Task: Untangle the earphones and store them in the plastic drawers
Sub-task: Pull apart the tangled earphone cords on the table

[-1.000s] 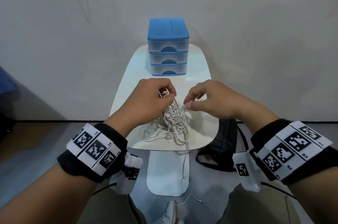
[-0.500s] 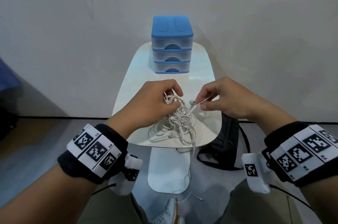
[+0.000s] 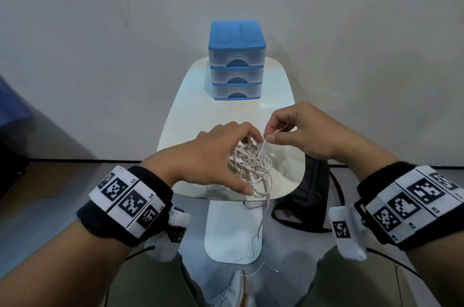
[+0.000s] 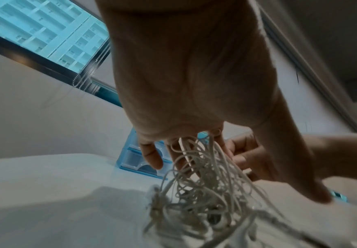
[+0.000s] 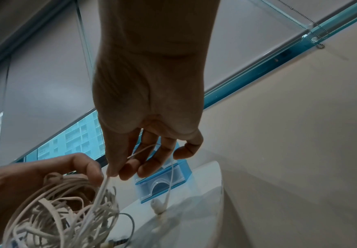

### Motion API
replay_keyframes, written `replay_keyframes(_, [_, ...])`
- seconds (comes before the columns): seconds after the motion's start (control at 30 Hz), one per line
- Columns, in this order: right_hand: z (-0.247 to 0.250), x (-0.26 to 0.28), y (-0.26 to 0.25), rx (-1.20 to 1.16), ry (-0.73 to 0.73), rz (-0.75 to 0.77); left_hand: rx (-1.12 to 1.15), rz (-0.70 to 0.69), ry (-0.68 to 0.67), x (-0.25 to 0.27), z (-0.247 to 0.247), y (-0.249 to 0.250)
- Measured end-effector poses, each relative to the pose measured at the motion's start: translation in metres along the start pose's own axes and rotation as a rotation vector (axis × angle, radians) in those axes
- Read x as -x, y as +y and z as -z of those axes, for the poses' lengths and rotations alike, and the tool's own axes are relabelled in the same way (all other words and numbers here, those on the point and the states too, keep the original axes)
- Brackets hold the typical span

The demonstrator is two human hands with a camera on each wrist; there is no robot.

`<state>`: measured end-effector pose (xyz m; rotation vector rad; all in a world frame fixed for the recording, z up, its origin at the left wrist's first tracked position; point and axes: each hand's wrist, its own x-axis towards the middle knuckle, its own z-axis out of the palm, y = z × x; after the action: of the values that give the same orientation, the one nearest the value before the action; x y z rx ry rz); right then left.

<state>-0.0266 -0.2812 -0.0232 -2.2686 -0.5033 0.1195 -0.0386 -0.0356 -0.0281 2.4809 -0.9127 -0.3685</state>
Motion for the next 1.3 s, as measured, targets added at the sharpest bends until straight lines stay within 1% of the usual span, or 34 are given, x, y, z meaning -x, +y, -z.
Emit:
replay_keyframes(0.03, [-0.001, -0.003, -0.001, 0.007, 0.007, -0.014, -0.06, 0.008, -0.031, -0.001, -0.003, -0.001])
replay_keyframes(0.1, [-0.004, -0.007, -0.001, 0.011, 0.015, -0.058, -0.134, 0.032, -0.043, -0.004, -0.009, -0.002])
replay_keyframes(0.17, [-0.006, -0.01, -0.001, 0.012, 0.003, -0.104, -0.126, 0.04, -0.004, -0.007, -0.012, -0.003])
replay_keyframes(0.33, [-0.002, -0.012, -0.002, 0.021, -0.03, -0.169, -0.057, -0.02, 0.098, -0.016, -0.003, -0.007])
replay_keyframes(0.5, [0.006, -0.011, -0.011, -0.035, -0.078, -0.118, 0.097, -0.05, 0.155, -0.017, 0.013, -0.007])
replay_keyframes(0.67, [0.009, -0.012, -0.018, -0.071, -0.176, -0.069, 0.265, 0.027, 0.139, -0.018, 0.025, -0.005])
replay_keyframes(0.77, [0.01, -0.011, -0.023, -0.093, -0.195, -0.052, 0.337, 0.068, 0.116, -0.017, 0.029, -0.003])
replay_keyframes(0.87, [0.013, -0.01, -0.027, -0.132, -0.204, -0.092, 0.415, 0.114, 0.097, -0.017, 0.029, -0.003])
replay_keyframes(1.03, [0.01, -0.009, -0.027, -0.265, -0.27, -0.148, 0.493, 0.157, 0.102, -0.019, 0.026, -0.003])
replay_keyframes(1.13, [0.007, -0.009, -0.022, -0.363, -0.235, -0.175, 0.55, 0.207, 0.092, -0.019, 0.024, -0.007])
replay_keyframes(1.23, [0.001, -0.01, -0.014, -0.491, -0.135, -0.19, 0.616, 0.253, 0.052, -0.019, 0.022, -0.01])
replay_keyframes(1.3, [-0.005, -0.01, -0.011, -0.529, -0.085, -0.207, 0.643, 0.281, 0.036, -0.02, 0.02, -0.009])
